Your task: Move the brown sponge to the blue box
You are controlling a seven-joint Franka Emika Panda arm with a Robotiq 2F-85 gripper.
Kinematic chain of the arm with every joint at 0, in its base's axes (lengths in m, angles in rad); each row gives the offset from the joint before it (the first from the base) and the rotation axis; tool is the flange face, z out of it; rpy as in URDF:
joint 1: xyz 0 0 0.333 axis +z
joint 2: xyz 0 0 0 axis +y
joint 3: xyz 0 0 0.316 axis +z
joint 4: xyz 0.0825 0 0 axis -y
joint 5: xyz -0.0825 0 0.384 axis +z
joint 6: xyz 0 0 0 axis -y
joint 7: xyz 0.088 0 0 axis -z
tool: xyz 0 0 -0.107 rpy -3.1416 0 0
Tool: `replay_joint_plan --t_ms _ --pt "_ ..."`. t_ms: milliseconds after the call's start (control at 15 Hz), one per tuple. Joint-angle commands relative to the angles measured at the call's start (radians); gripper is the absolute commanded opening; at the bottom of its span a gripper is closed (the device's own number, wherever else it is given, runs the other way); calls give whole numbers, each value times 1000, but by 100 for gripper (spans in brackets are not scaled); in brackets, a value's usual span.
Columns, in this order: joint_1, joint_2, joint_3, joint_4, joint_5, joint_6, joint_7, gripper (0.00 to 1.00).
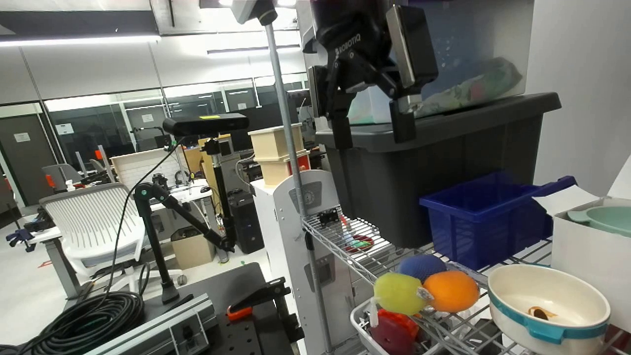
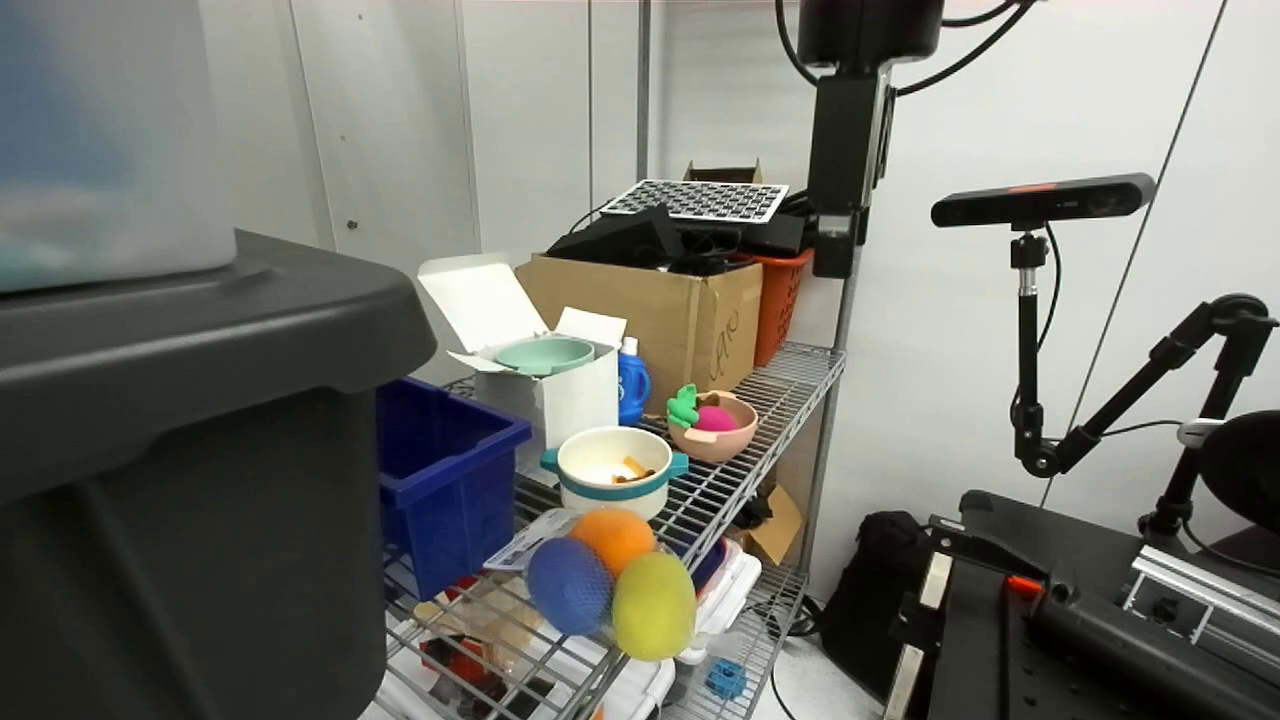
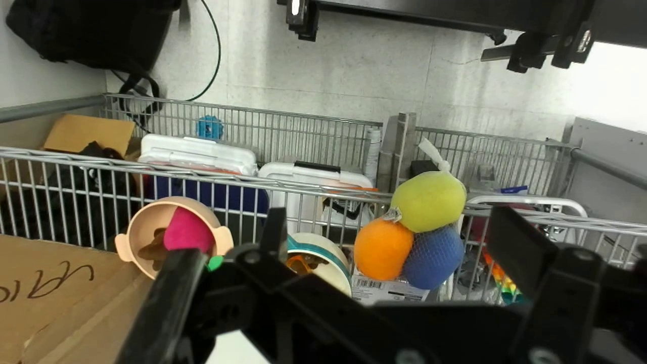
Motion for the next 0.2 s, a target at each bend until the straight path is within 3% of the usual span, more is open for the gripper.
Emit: replay_joint_plan --t_ms 0,133 --pt "-2 0 3 1 1 -2 -1 100" --pt "-2 0 3 1 1 -2 -1 100"
